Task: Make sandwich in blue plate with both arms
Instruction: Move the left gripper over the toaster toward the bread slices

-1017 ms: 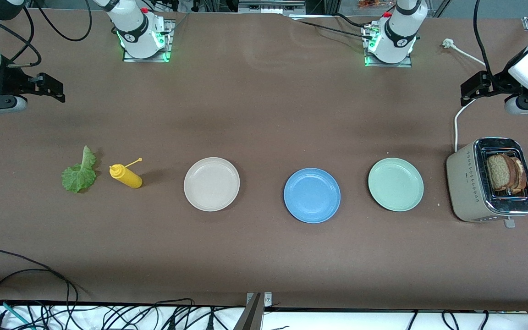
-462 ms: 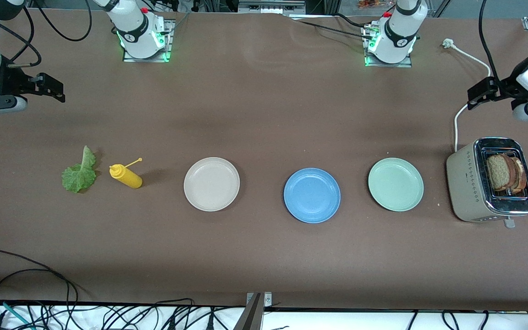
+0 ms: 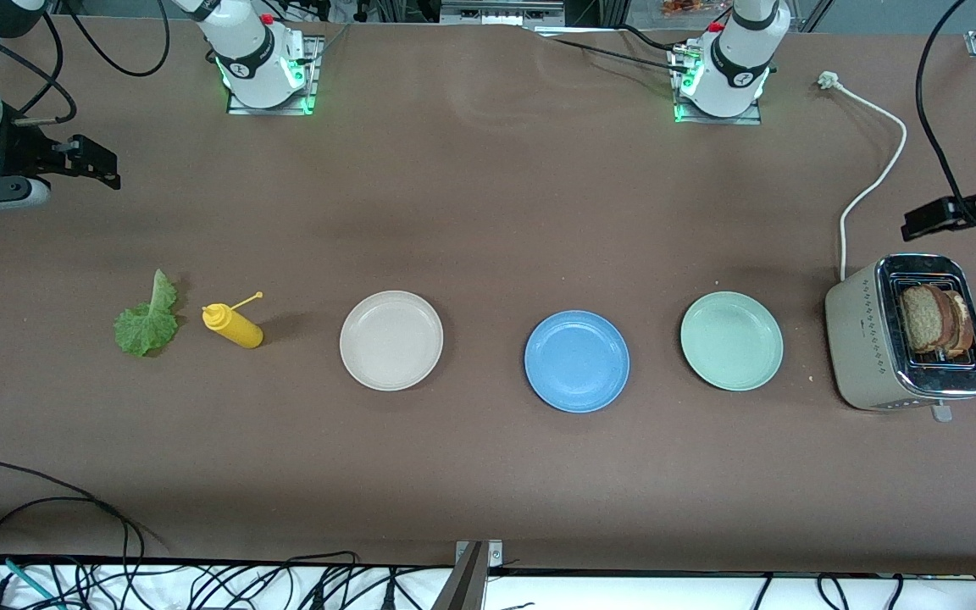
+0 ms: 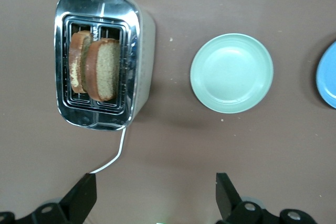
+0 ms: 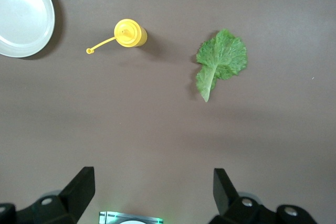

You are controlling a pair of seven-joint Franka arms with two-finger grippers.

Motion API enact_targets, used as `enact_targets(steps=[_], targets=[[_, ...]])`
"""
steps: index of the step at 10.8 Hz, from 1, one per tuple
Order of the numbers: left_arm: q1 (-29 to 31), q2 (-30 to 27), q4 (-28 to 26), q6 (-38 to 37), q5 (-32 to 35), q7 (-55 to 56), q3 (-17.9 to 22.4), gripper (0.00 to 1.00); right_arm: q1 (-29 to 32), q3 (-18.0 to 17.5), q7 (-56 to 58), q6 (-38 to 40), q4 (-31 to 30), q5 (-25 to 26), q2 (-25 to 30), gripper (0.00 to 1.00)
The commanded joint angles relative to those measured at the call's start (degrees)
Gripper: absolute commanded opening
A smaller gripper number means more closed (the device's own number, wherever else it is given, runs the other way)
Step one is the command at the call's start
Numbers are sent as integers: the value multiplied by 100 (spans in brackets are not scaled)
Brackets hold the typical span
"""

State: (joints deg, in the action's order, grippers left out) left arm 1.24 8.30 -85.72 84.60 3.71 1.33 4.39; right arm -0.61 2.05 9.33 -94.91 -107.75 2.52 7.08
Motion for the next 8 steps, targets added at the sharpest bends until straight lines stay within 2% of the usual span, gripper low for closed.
enact_targets(steps=[1, 3, 4, 6, 8], targets=[[376, 444, 213, 56, 330, -53, -17, 100, -10, 41, 60, 139, 167, -76, -66, 100], [97, 461, 213, 56, 1487, -1, -122, 100, -10, 41, 60, 139, 158, -76, -66, 100], [26, 514, 213, 56, 1631, 43, -123, 100, -10, 41, 60, 139, 158, -76, -66, 100], [43, 523, 222, 39, 1258, 52, -123, 100, -10, 41, 60, 139, 158, -76, -66, 100], [-132, 523, 213, -320, 1263, 61, -263, 100, -10, 41, 60, 139, 158, -76, -66, 100]])
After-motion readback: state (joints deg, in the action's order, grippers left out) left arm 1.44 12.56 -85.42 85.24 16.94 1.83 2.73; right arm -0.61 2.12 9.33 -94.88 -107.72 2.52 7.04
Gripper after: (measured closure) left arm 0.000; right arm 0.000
